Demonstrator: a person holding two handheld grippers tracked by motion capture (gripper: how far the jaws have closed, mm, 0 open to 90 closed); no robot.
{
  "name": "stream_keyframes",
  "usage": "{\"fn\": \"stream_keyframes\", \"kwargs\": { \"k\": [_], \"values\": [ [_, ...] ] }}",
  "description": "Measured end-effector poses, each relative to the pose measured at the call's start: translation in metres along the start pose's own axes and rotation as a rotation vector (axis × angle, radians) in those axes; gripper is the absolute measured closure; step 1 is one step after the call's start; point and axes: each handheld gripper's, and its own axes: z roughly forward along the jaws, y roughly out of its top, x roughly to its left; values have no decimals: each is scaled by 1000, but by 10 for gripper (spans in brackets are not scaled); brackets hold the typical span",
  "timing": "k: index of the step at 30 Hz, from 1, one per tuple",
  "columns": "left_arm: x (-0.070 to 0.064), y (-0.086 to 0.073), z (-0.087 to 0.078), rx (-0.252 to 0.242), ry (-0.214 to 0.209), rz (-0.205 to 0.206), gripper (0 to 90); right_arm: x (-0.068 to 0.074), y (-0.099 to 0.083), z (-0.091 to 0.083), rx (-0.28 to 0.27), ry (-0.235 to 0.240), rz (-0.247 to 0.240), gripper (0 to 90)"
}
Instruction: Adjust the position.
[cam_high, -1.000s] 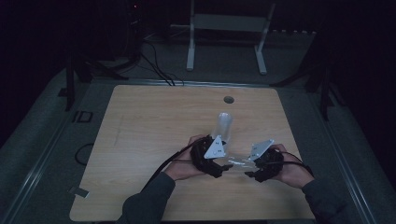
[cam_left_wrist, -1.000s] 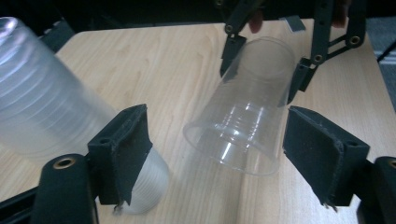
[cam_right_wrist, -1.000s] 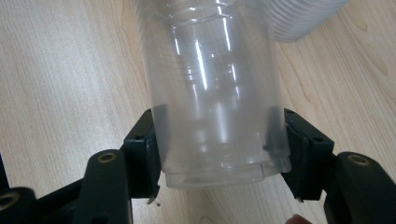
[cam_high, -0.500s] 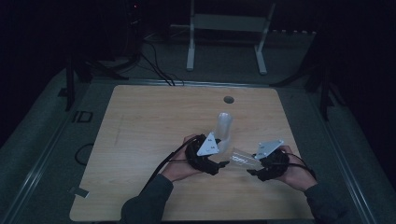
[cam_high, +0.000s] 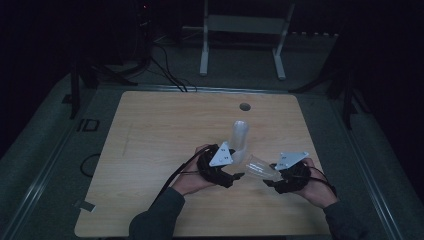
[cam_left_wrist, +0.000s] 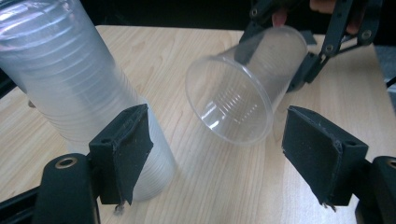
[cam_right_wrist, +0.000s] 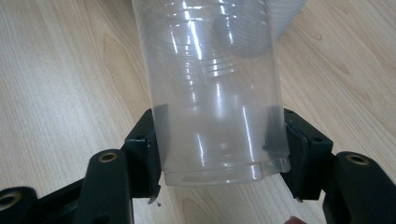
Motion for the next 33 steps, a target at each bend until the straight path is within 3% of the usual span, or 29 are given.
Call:
{"fn": "stream_keyframes", "kwargs": {
  "k": [16,22,33],
  "values": [
    [2,-3,-2,-15,9,-27,233,1,-5,4,-98,-19,76,404],
    [2,-4,-1,-15,22,-34,234,2,-8,4,-169,-26,117,406],
    [3,-7,0,-23,19,-63,239,5,-11,4,-248,-41,164,409]
  ]
}}
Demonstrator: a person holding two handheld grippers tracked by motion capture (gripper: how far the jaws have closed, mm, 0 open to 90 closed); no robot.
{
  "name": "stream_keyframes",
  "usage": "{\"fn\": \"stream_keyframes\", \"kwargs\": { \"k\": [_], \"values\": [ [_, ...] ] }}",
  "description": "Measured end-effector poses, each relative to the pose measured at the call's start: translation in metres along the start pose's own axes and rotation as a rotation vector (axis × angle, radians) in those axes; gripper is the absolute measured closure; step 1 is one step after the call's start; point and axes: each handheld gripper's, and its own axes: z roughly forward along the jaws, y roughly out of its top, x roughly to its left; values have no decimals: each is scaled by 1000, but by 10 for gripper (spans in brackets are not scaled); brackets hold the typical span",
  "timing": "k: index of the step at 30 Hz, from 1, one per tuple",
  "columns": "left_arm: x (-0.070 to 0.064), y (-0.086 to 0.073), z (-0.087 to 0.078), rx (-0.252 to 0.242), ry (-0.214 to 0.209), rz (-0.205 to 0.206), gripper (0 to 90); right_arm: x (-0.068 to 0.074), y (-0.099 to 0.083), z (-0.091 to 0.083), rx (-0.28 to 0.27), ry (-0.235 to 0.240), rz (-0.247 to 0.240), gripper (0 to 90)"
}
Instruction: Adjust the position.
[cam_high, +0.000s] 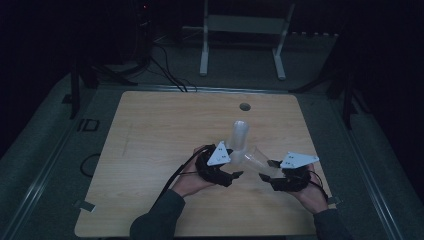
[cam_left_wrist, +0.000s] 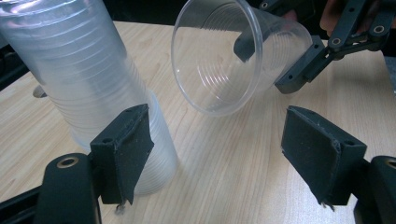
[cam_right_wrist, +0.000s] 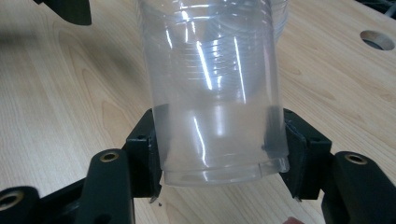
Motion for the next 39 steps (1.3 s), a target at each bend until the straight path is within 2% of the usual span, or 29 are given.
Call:
{"fn": "stream_keyframes", "kwargs": {
  "k": [3,15,25,39],
  "values": [
    [0,0,0,-7,-1,-13,240,0,-1,-1,-25,-7,19,410],
    [-1,-2,3,-3,-10,-16,240,-1,-4,0,-101,-5,73,410],
    [0,-2,3,-16,-19,-35,243,-1,-3,-1,-149,4,96,410],
    [2,2,3,-42,-24,-57,247,0,0,-3,-228,-17,119,410]
  ]
}}
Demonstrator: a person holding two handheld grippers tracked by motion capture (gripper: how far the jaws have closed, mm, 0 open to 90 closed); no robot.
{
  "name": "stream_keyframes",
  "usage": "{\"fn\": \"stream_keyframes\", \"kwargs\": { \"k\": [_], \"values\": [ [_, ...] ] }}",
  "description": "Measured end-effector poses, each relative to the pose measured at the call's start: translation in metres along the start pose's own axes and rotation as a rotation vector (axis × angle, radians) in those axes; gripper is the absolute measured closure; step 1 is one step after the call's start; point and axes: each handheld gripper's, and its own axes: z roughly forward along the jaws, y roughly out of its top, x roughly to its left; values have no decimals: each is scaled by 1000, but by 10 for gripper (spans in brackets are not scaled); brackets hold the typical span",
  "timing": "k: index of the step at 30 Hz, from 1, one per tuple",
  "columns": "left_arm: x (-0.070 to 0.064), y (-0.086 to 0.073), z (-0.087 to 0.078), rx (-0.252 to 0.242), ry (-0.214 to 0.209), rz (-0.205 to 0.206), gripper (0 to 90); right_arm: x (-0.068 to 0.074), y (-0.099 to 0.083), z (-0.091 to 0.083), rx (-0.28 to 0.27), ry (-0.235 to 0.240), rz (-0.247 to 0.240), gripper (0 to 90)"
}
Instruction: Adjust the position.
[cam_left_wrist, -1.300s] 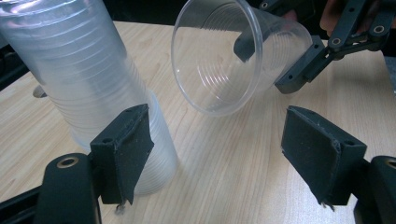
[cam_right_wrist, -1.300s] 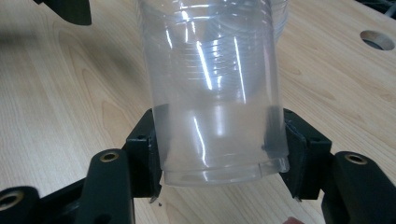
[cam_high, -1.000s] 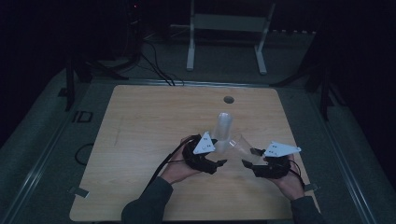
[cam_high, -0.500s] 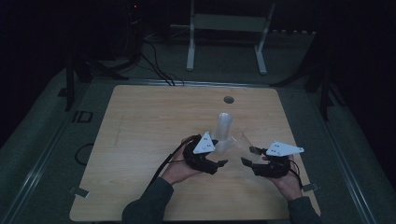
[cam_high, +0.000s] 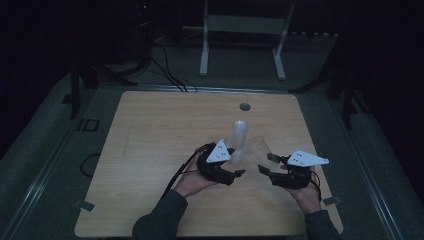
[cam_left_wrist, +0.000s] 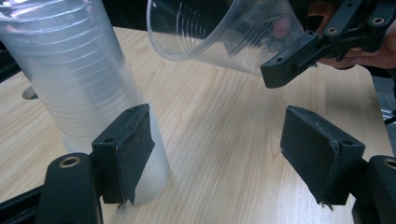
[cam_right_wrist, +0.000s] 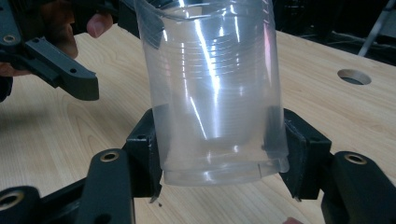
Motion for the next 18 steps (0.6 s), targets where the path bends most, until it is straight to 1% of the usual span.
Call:
{"fn": "stream_keyframes", "kwargs": {
  "k": [8,11,12,18],
  "values": [
    [0,1,0,-12,5,-9,248,2,2,-2,-41,-6,6,410],
    [0,3,-1,-22,10,-12,262,2,3,-3,-50,-7,8,411],
    [0,4,-1,-24,11,-11,263,2,2,-3,-66,-11,18,411],
    [1,7,-2,-33,15,-12,263,1,1,-5,-94,-13,33,411]
  ]
}}
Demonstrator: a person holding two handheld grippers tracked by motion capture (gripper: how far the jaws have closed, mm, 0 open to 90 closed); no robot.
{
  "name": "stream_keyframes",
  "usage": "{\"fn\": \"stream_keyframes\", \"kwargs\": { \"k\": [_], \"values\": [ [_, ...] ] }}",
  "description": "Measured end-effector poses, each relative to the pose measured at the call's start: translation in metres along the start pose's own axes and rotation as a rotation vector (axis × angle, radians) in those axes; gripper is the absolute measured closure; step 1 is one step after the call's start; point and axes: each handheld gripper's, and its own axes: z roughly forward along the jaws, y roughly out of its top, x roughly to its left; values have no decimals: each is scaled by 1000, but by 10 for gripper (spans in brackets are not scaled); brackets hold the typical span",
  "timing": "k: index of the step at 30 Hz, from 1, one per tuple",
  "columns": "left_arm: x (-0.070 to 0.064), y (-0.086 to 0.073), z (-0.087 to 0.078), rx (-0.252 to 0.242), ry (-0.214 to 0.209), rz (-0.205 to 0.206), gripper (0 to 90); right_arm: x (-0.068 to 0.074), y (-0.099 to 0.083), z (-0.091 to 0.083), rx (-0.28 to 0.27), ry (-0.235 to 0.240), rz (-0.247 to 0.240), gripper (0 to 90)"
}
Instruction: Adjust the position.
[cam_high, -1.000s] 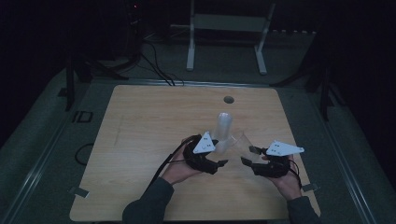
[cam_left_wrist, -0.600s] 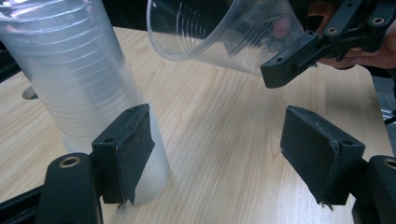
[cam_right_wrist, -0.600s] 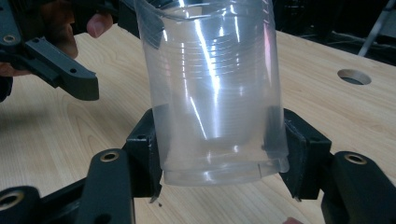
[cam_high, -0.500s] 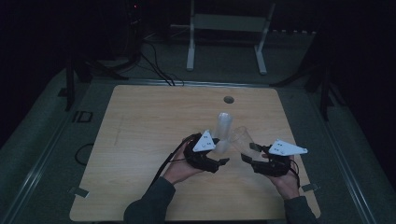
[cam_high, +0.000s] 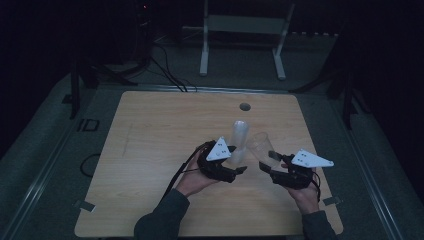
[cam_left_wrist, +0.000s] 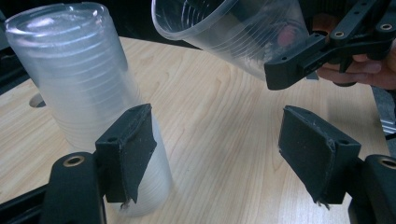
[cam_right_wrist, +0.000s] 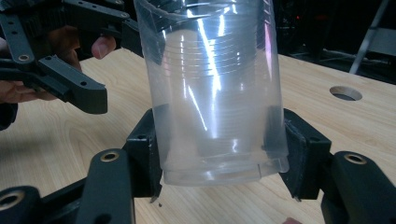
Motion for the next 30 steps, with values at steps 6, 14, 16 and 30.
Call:
{"fn": "stream_keyframes", "kwargs": {
  "k": [6,14,16,30],
  "values": [
    [0,4,1,-10,-16,-14,266,-1,0,-1,-28,5,11,411],
    [0,8,1,-29,-28,-33,267,-1,-2,-2,-69,5,32,411],
    [0,8,0,-39,-30,-44,268,-1,-2,-3,-80,2,32,411],
    [5,15,-4,-62,-33,-72,267,-2,-2,-6,-123,9,54,412]
  ]
}}
